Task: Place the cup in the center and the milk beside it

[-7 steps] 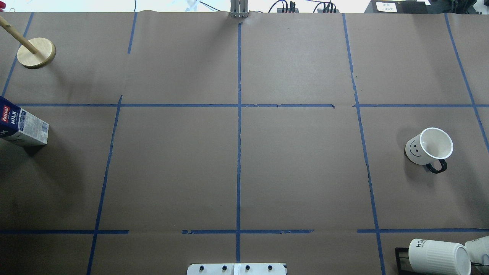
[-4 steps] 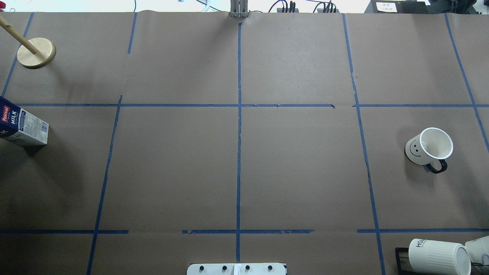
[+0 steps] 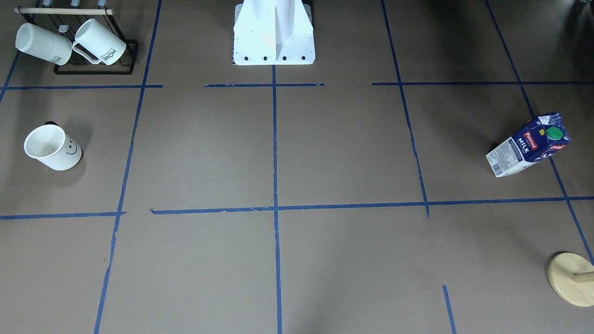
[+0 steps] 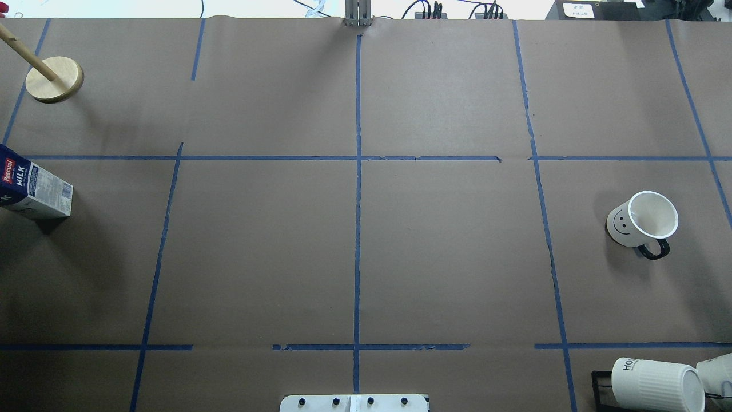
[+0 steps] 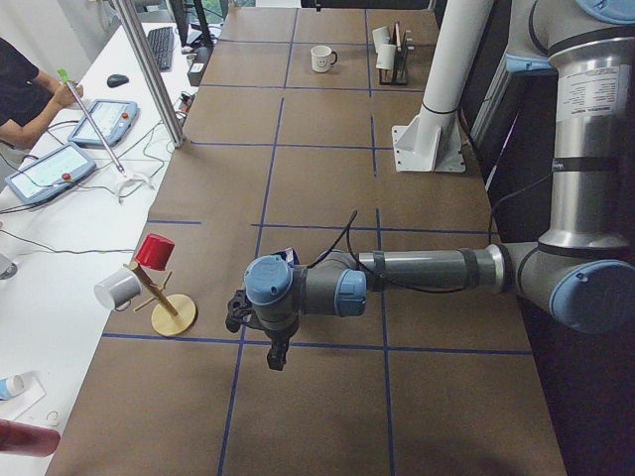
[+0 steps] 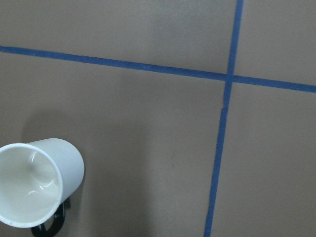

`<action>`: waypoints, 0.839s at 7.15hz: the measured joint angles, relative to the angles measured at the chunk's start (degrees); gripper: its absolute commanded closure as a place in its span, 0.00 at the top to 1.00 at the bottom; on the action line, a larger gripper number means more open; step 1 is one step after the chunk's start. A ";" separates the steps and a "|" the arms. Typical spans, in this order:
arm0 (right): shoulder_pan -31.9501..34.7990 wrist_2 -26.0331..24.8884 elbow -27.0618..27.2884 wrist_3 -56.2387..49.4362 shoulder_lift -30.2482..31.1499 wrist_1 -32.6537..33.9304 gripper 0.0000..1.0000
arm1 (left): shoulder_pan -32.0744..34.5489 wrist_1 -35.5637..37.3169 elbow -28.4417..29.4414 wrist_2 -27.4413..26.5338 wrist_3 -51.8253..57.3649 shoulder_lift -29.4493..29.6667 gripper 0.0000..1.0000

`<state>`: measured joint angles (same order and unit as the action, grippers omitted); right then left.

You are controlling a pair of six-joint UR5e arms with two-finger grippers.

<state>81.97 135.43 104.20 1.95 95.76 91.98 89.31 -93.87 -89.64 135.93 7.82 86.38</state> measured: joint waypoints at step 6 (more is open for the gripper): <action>-20.53 -5.89 0.07 29.55 -0.23 -18.28 0.66 | -0.19 -0.27 -0.03 0.56 0.27 -1.09 1.00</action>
<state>61.44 129.53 104.27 31.50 95.53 73.70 89.12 -94.14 -89.67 136.49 8.09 85.29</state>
